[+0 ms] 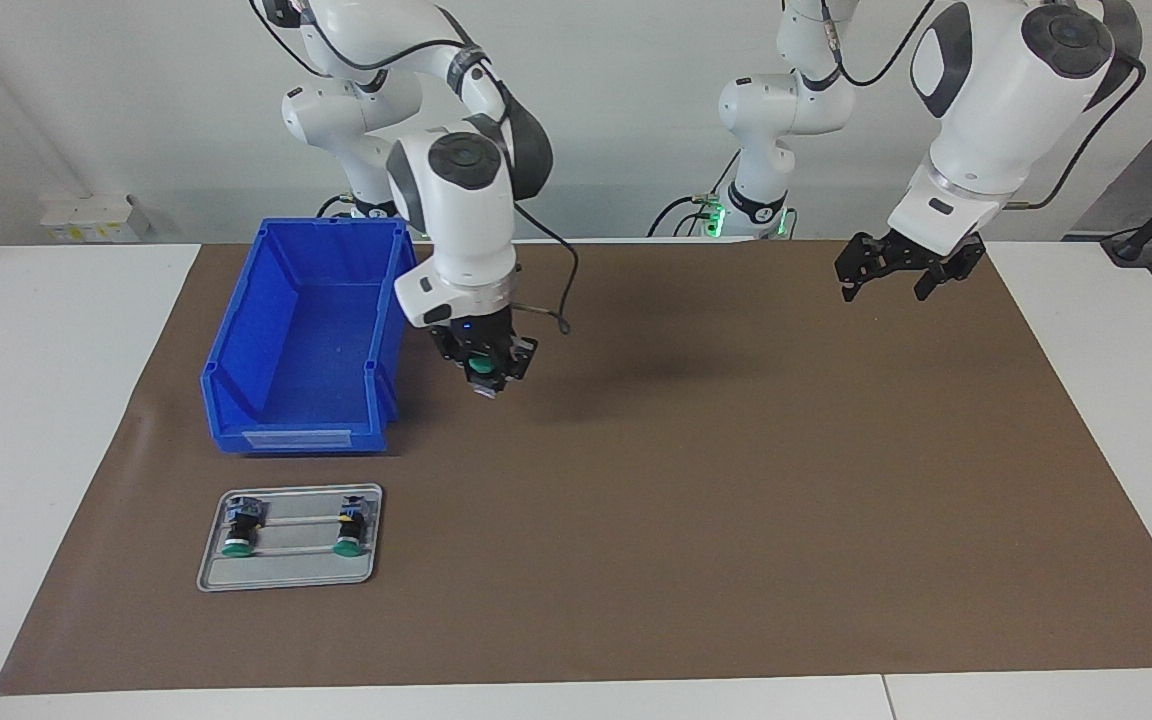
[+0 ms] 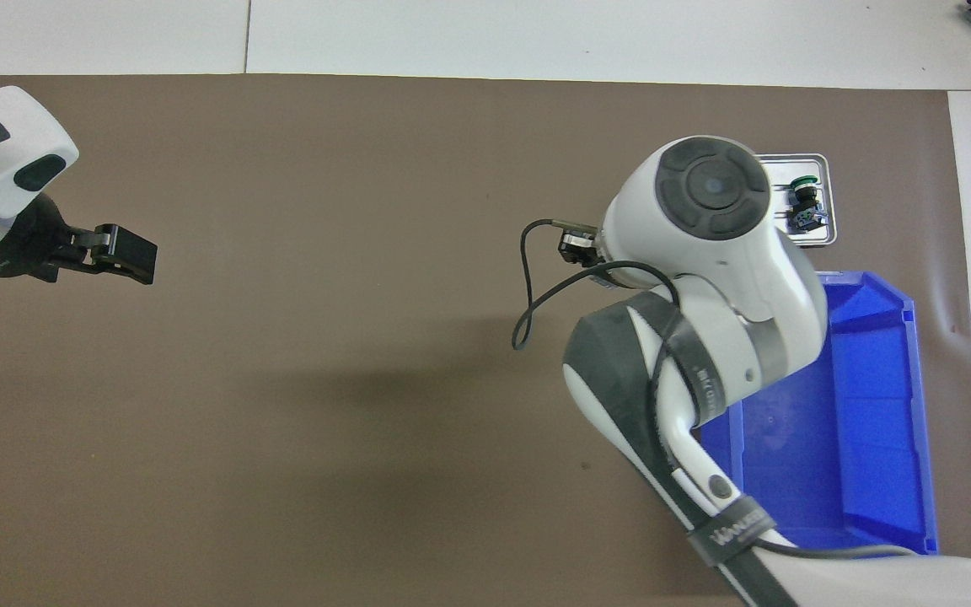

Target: Place and press button with both arms

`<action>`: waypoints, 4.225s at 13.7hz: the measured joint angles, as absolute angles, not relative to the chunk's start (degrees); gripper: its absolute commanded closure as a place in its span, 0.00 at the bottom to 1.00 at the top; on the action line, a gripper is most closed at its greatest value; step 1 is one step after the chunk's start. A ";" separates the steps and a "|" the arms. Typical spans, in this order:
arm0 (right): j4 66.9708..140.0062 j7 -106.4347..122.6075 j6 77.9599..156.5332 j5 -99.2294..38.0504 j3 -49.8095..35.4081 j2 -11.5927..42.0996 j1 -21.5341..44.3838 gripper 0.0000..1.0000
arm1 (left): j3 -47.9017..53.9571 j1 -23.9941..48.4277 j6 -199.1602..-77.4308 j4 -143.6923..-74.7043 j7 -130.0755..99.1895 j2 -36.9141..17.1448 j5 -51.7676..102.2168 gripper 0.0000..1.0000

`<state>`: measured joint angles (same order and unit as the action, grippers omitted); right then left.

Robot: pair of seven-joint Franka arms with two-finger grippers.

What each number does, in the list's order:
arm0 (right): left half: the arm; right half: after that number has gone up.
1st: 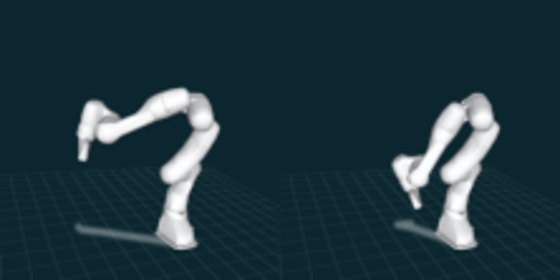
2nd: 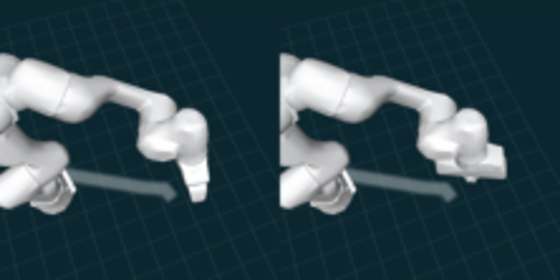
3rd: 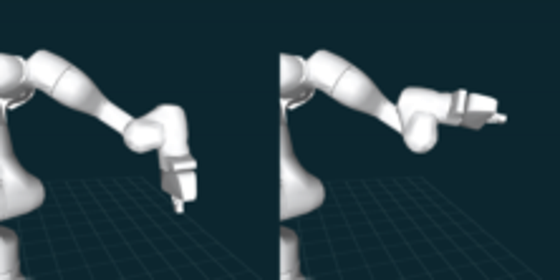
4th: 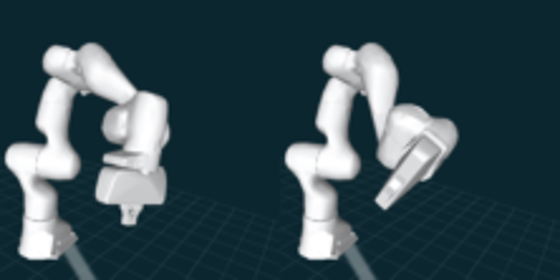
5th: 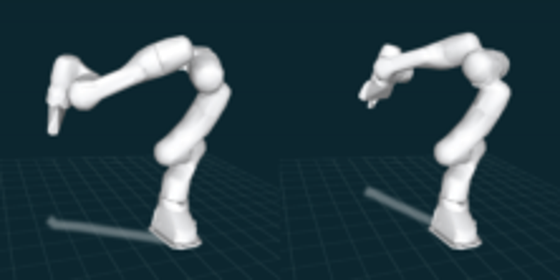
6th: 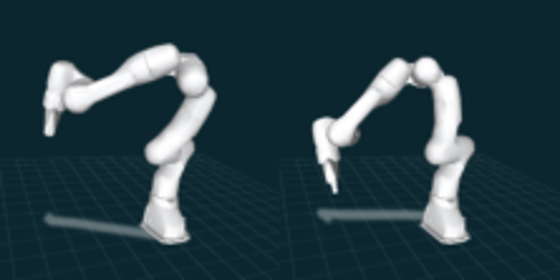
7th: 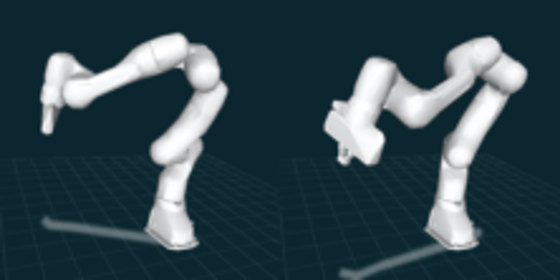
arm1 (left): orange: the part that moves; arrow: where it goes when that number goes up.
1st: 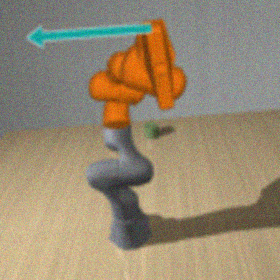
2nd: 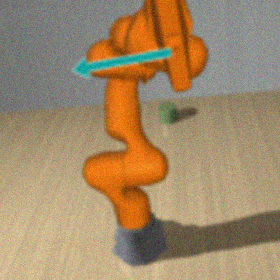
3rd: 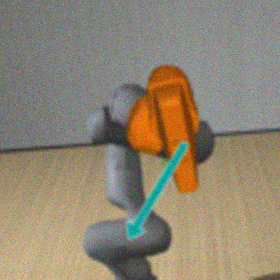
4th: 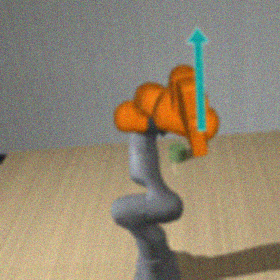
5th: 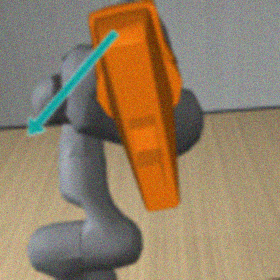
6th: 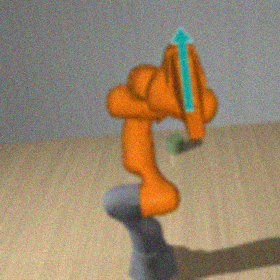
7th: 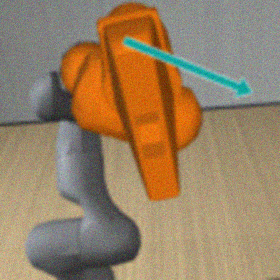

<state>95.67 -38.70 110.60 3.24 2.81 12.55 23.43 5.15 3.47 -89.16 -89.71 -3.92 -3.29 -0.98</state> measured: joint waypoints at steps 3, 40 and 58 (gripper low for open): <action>96.94 -25.48 106.78 3.23 2.90 9.31 15.78 1.00 | 5.15 3.47 -89.16 -89.71 -3.92 -3.29 -0.99 0.00; 116.21 -5.83 118.45 1.39 2.74 -2.74 1.70 0.00 | 5.15 3.47 -89.16 -89.73 -3.92 -3.28 -0.99 0.00; 88.65 -4.95 86.83 2.66 2.74 -1.06 1.29 0.00 | 5.15 3.47 -89.16 -89.73 -3.92 -3.28 -0.99 0.00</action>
